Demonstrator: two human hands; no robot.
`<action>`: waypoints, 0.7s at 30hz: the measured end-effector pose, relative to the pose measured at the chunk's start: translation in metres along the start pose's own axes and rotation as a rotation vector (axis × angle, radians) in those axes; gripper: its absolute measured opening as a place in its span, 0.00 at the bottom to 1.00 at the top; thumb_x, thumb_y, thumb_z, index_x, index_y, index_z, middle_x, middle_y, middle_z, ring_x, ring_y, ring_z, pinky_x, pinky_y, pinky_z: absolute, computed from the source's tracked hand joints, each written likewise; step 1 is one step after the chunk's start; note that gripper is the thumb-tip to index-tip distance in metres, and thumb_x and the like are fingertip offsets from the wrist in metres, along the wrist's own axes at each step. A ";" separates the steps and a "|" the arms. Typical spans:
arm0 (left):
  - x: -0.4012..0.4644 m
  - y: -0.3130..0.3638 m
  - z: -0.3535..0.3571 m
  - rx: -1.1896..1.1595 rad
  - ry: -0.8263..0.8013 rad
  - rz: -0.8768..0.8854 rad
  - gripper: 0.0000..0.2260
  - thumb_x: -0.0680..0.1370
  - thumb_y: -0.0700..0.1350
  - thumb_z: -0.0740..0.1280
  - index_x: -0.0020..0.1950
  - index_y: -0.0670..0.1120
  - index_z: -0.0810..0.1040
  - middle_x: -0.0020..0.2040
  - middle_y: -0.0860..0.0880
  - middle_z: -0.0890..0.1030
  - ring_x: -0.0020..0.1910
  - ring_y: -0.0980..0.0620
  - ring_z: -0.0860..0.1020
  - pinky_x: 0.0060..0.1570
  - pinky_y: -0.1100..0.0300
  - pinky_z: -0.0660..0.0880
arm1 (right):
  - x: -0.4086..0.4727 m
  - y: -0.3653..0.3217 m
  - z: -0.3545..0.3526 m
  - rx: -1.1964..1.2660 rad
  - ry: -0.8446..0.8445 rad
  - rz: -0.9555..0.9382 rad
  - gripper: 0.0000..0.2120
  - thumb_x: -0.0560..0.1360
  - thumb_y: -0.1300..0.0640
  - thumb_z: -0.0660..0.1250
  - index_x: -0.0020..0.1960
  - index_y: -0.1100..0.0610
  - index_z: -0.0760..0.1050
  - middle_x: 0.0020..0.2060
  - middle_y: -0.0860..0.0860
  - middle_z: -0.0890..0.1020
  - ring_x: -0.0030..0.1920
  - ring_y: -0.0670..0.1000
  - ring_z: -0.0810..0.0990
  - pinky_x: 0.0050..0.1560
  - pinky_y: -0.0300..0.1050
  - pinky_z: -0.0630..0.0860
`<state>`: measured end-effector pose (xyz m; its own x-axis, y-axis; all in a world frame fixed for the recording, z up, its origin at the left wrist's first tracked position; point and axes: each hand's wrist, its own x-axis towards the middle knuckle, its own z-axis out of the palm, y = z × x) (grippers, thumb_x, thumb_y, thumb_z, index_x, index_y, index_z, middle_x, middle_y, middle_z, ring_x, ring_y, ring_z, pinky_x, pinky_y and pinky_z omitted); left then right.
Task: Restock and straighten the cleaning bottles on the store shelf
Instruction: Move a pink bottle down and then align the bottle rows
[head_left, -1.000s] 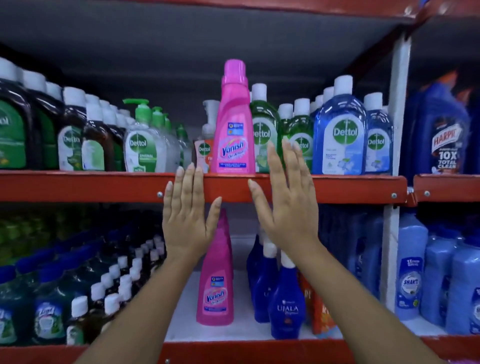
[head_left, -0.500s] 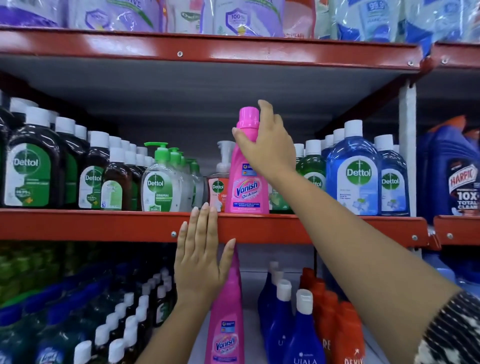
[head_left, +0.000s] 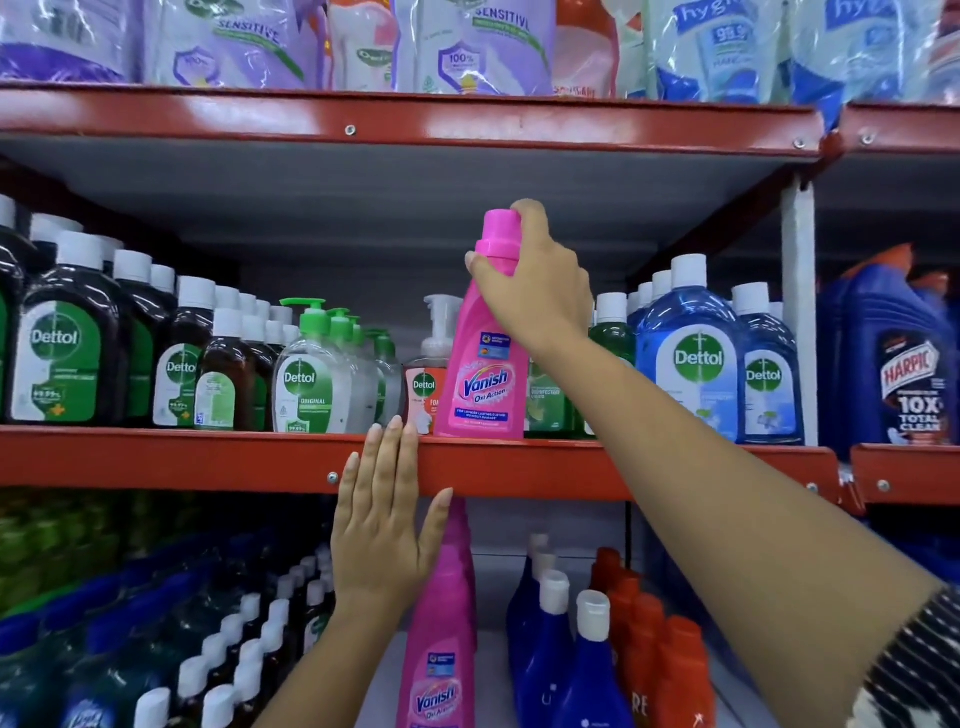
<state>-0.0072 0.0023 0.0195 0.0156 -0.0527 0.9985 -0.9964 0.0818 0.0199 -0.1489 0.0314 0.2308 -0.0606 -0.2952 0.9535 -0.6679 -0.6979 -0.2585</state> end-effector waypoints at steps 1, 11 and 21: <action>0.000 0.000 0.000 -0.002 -0.002 0.003 0.29 0.83 0.59 0.46 0.75 0.38 0.61 0.75 0.41 0.65 0.79 0.53 0.48 0.78 0.54 0.46 | 0.000 -0.001 -0.005 0.012 0.025 -0.002 0.25 0.76 0.44 0.64 0.68 0.51 0.64 0.46 0.51 0.78 0.40 0.54 0.72 0.41 0.45 0.65; -0.001 -0.001 -0.001 -0.007 0.019 0.022 0.30 0.83 0.59 0.46 0.75 0.38 0.61 0.75 0.40 0.64 0.79 0.52 0.49 0.77 0.54 0.47 | -0.013 -0.008 -0.068 0.088 0.133 0.005 0.28 0.73 0.40 0.67 0.69 0.47 0.66 0.52 0.50 0.82 0.50 0.57 0.81 0.45 0.45 0.67; -0.004 -0.002 -0.001 0.011 0.019 0.034 0.29 0.83 0.58 0.48 0.76 0.38 0.61 0.76 0.40 0.65 0.77 0.44 0.58 0.77 0.53 0.48 | -0.107 0.022 -0.071 0.189 0.031 0.060 0.24 0.71 0.40 0.69 0.63 0.45 0.68 0.45 0.44 0.82 0.43 0.48 0.82 0.45 0.51 0.80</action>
<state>-0.0050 0.0034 0.0158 -0.0171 -0.0309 0.9994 -0.9973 0.0724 -0.0148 -0.2103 0.0939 0.1346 -0.1210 -0.3212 0.9393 -0.5117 -0.7906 -0.3363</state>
